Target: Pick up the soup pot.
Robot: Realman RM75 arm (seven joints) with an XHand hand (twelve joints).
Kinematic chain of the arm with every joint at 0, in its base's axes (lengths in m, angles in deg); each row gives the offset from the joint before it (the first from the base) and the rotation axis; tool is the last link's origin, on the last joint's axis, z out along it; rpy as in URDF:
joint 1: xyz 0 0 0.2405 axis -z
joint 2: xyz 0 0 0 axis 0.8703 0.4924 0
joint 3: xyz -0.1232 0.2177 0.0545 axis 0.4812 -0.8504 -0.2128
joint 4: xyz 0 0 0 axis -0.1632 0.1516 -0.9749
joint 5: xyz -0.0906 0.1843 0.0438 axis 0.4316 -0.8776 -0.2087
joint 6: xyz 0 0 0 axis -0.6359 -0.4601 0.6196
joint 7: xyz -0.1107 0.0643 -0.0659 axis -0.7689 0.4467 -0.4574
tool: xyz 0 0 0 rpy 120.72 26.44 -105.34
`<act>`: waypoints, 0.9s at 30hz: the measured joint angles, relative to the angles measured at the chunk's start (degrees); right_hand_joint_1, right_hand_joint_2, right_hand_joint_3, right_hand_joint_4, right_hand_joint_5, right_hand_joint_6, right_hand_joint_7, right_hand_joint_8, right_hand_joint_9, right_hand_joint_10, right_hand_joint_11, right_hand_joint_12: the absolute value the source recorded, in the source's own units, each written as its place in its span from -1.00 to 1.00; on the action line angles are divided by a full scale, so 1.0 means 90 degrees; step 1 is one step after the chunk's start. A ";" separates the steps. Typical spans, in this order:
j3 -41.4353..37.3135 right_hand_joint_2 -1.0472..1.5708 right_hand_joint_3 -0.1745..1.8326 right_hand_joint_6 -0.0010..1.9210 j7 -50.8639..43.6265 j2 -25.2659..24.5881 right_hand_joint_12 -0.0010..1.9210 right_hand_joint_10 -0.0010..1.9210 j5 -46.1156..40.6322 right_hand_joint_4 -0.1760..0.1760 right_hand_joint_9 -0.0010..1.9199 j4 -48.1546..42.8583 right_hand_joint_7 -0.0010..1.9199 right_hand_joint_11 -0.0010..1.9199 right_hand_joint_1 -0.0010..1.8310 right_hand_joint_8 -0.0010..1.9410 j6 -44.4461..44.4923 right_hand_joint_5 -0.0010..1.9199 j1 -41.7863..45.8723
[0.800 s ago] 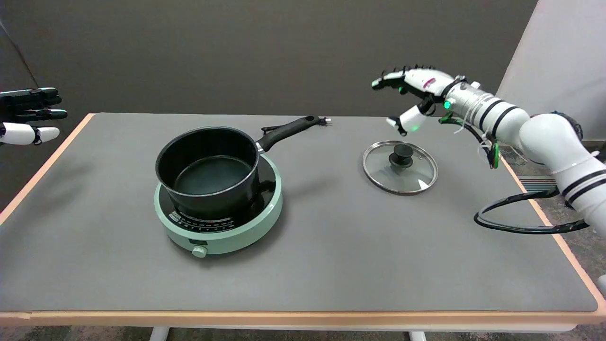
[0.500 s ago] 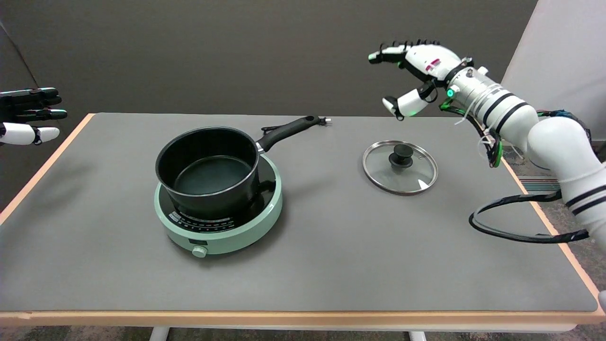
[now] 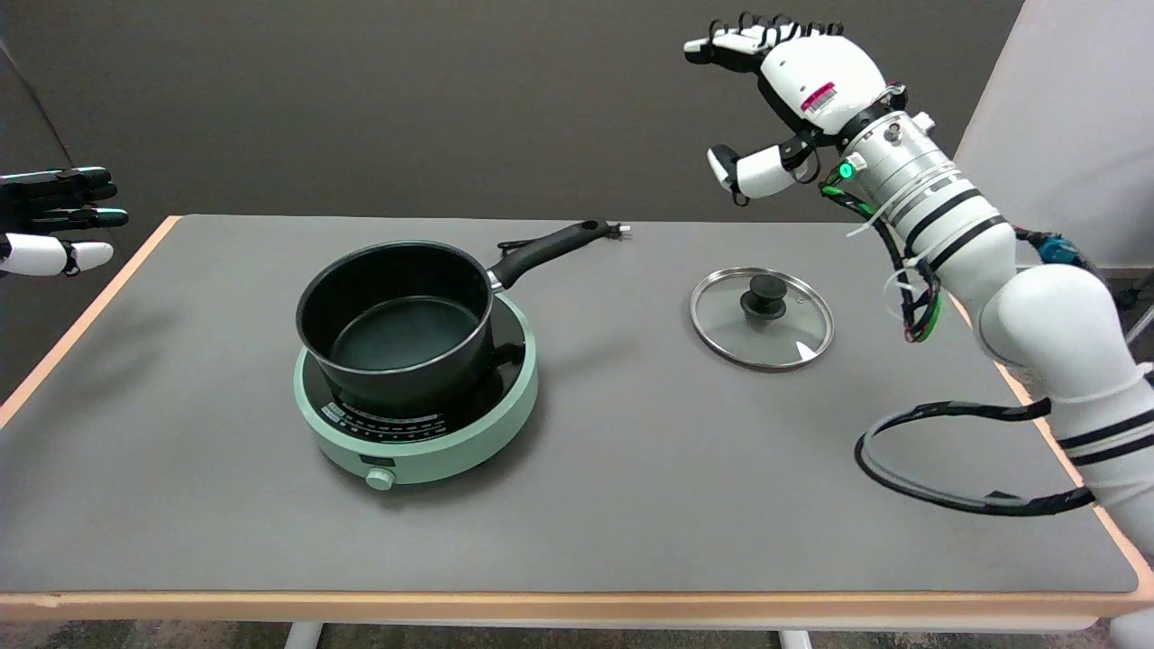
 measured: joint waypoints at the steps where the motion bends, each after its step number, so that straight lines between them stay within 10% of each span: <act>1: -0.0006 0.17 0.23 -0.82 -0.0081 -0.0070 -0.36 -0.77 -0.0005 0.75 -0.59 -0.0075 -0.63 -0.66 0.01 -0.84 0.0036 -0.59 0.0023; 27: 0.0385 0.14 0.21 -0.84 -0.1433 -0.1390 -0.51 -0.80 -0.1181 0.53 -0.76 -0.0819 -0.81 -0.78 -0.04 -0.86 -0.0024 -0.69 0.0060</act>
